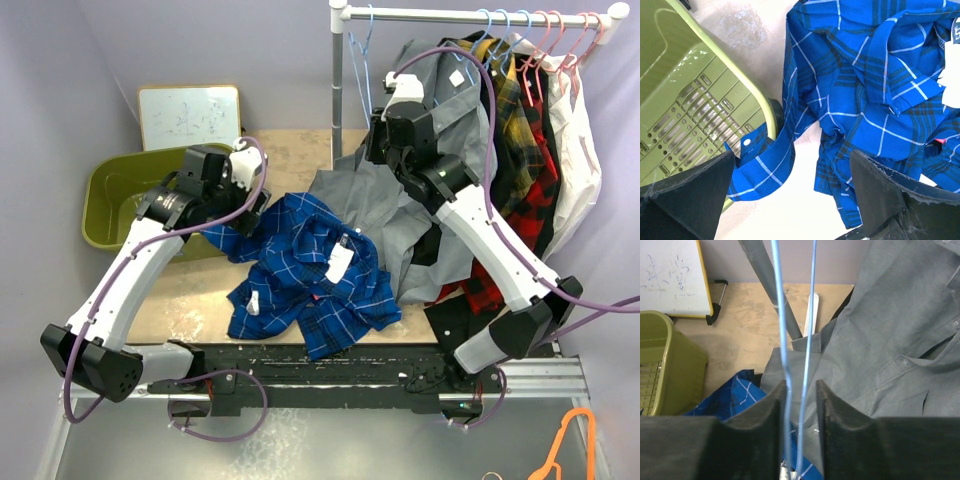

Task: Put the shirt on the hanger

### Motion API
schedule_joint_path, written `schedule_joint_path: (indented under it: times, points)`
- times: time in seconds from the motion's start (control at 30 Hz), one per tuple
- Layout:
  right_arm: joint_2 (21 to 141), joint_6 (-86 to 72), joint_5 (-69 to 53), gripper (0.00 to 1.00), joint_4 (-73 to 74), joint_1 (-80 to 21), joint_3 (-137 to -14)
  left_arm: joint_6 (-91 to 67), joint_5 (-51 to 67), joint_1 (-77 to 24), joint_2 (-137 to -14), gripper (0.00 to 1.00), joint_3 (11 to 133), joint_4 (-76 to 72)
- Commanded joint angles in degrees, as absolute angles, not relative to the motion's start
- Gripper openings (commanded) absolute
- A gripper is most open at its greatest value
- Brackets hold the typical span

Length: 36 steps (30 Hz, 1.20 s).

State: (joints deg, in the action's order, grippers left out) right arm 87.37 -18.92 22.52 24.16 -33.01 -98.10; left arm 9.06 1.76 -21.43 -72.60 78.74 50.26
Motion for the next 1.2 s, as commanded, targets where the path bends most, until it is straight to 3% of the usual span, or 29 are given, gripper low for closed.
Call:
schedule_joint_path:
  times: [0.0, 0.03, 0.07, 0.47, 0.67, 0.87, 1.17]
  points:
    - [87.5, -19.1, 21.0, 0.11, 23.4, -32.1, -99.2, 8.5, 3.4, -21.1, -70.9, 0.99, 77.8, 48.5]
    - [87.7, -18.9, 21.0, 0.02, 23.6, -32.1, -99.8, 8.5, 3.7, -21.2, -70.9, 0.99, 77.6, 48.6]
    - [87.9, -18.6, 21.0, 0.0, 23.6, -31.9, -100.3, 8.4, 4.0, -21.2, -71.0, 0.99, 77.2, 48.8]
    - [81.2, -13.0, 21.6, 0.0, 23.9, -32.1, -104.1, 5.1, 2.8, -27.8, -76.7, 1.0, 74.8, 44.9]
    - [75.8, -11.6, 21.6, 0.0, 24.6, -32.1, -100.9, 5.6, 1.4, -31.2, -84.0, 0.92, 77.2, 43.5]
    - [65.4, -16.7, 13.7, 0.0, 28.4, -32.1, -91.5, 5.4, 0.6, -31.3, -88.7, 0.82, 79.1, 42.0]
    - [39.2, -28.1, 2.6, 0.0, 41.1, -32.1, -70.4, 4.4, 9.3, -32.1, -93.3, 0.82, 84.7, 44.1]
